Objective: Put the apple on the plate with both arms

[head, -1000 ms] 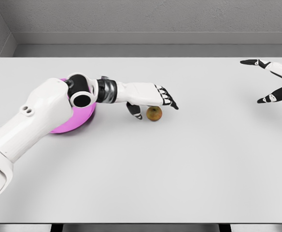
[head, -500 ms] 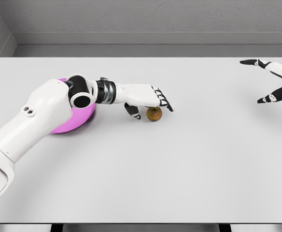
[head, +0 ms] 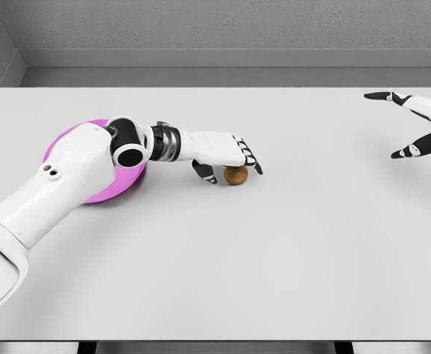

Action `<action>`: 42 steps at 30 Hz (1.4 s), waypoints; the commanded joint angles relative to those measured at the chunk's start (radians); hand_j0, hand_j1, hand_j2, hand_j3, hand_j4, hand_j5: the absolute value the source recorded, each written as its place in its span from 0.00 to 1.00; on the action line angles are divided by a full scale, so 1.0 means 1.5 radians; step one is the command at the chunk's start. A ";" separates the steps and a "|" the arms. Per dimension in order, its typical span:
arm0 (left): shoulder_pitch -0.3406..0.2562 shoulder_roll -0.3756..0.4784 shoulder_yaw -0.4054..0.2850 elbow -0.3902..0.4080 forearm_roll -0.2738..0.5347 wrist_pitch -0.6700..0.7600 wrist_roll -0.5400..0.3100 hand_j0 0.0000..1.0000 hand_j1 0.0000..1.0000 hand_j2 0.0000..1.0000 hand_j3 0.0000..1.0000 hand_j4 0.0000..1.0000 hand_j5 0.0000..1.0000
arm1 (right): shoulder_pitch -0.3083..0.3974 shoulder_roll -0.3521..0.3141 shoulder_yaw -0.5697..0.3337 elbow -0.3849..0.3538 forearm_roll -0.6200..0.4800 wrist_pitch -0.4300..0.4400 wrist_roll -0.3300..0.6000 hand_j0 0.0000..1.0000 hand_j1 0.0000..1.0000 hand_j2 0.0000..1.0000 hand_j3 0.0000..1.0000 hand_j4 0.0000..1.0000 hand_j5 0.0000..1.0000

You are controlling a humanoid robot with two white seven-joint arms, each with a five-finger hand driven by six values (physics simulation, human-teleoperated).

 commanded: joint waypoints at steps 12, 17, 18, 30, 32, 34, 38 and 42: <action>0.000 -0.011 -0.016 0.003 -0.002 0.001 0.001 0.71 0.71 0.71 0.71 0.71 0.71 | 0.000 -0.001 0.000 -0.002 -0.005 0.002 0.000 1.00 1.00 1.00 1.00 1.00 1.00; 0.000 -0.011 -0.016 0.002 -0.002 0.001 0.001 0.67 0.67 0.67 0.67 0.67 0.67 | 0.000 -0.001 0.000 -0.002 -0.005 0.002 0.000 1.00 1.00 1.00 1.00 1.00 1.00; 0.000 -0.011 -0.016 0.003 -0.002 0.001 0.001 0.66 0.66 0.66 0.66 0.66 0.66 | 0.000 -0.001 0.000 -0.002 -0.006 0.002 0.000 1.00 1.00 1.00 1.00 1.00 1.00; -0.001 -0.005 -0.016 -0.003 -0.001 0.001 0.000 0.44 0.44 0.44 0.44 0.44 0.44 | 0.000 -0.003 0.000 -0.018 -0.006 0.002 0.000 1.00 1.00 1.00 1.00 1.00 1.00; -0.006 -0.001 -0.016 -0.006 0.002 0.001 0.000 0.44 0.44 0.44 0.44 0.44 0.44 | 0.000 -0.003 0.000 -0.018 -0.006 0.002 0.000 1.00 1.00 1.00 1.00 1.00 1.00; -0.011 0.021 -0.014 -0.033 0.009 0.001 0.002 0.44 0.44 0.44 0.44 0.44 0.44 | 0.000 -0.005 0.000 -0.018 -0.006 0.002 0.000 1.00 1.00 1.00 1.00 1.00 1.00; -0.034 0.168 0.013 -0.137 0.142 0.001 0.001 0.44 0.44 0.44 0.44 0.44 0.44 | 0.000 -0.003 0.000 -0.017 -0.006 0.002 0.000 1.00 1.00 1.00 1.00 1.00 1.00; -0.044 0.344 0.058 -0.130 0.222 0.001 0.001 0.44 0.44 0.44 0.44 0.44 0.44 | 0.000 -0.003 0.000 -0.017 -0.006 0.002 0.000 1.00 1.00 1.00 1.00 1.00 1.00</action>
